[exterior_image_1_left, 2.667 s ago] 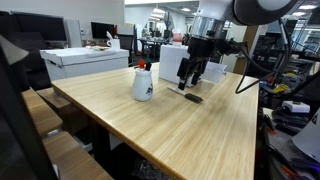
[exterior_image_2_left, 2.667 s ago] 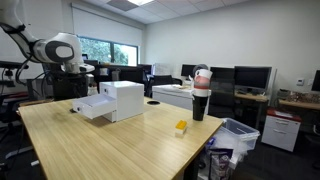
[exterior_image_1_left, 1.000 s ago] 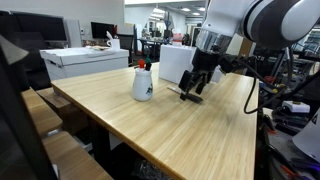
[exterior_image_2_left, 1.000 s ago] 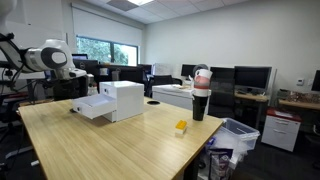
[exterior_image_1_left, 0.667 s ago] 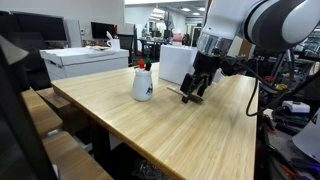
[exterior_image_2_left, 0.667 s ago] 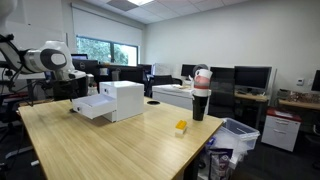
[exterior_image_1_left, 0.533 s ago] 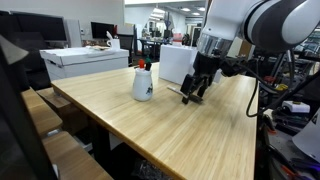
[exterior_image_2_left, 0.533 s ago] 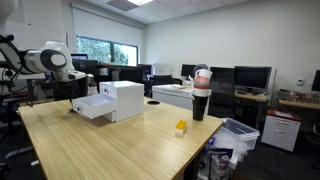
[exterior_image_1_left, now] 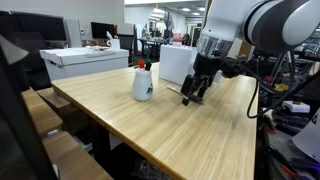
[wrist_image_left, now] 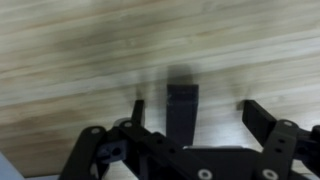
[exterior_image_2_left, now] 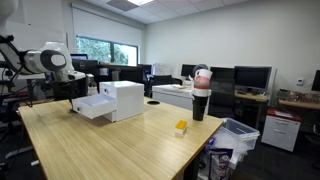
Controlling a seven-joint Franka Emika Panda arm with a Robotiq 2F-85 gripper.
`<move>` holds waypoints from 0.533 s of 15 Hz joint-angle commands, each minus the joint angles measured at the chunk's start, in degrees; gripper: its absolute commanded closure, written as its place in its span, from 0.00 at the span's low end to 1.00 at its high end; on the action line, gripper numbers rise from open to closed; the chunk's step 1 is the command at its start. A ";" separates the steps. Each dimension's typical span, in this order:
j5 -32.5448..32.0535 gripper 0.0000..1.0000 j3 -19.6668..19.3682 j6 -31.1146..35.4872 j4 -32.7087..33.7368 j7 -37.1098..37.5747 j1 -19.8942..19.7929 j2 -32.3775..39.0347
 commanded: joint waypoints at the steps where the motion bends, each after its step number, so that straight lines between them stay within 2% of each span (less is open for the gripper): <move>1: -0.32 0.00 -0.26 1.53 -0.43 -0.47 -0.21 0.08; 8: 4.02 0.00 -1.61 1.06 -0.04 -8.01 0.09 0.29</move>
